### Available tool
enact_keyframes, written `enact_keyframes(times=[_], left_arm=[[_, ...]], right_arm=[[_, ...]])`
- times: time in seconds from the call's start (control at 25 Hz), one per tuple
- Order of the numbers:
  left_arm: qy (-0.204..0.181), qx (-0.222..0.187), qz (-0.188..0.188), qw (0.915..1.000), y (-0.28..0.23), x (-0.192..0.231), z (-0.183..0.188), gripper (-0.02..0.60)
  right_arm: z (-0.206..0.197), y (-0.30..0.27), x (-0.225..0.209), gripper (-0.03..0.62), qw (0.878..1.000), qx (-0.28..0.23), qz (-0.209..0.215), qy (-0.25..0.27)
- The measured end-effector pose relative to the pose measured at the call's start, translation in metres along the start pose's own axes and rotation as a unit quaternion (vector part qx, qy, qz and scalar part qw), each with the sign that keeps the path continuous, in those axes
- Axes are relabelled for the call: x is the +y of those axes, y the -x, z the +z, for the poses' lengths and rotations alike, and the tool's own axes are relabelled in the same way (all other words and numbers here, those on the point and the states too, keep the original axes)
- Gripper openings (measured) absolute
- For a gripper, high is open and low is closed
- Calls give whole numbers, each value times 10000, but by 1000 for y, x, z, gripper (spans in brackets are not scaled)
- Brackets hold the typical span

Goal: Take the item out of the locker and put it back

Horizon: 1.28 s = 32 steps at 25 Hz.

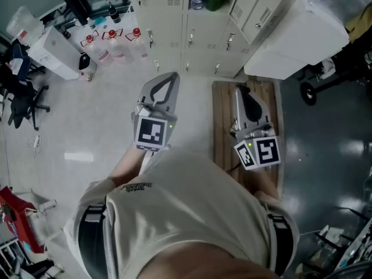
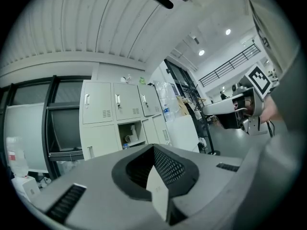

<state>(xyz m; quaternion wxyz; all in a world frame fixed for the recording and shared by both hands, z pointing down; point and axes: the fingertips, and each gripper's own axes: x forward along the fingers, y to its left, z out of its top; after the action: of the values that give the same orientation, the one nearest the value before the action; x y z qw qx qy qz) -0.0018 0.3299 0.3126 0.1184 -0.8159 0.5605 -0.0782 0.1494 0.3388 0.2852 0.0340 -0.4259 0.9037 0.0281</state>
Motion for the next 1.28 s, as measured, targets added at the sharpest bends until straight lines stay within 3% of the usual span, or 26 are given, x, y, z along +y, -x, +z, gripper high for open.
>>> enact_keyframes(times=[0.24, 0.52, 0.96, 1.28], left_arm=[[78, 209, 96, 9997, 0, -16, 1, 14], [-111, 16, 183, 9998, 1, -31, 7, 14], [-50, 18, 249, 9997, -5, -52, 11, 14], [14, 9, 341, 9994, -25, -44, 7, 14]], right_arm=[[-5, 10, -11, 3, 9999, -40, 101, -105], [-10, 24, -21, 3, 9998, -70, 152, -92], [-10, 34, -39, 3, 9997, -139, 206, -76], [-17, 15, -50, 3, 9994, -189, 286, -89]])
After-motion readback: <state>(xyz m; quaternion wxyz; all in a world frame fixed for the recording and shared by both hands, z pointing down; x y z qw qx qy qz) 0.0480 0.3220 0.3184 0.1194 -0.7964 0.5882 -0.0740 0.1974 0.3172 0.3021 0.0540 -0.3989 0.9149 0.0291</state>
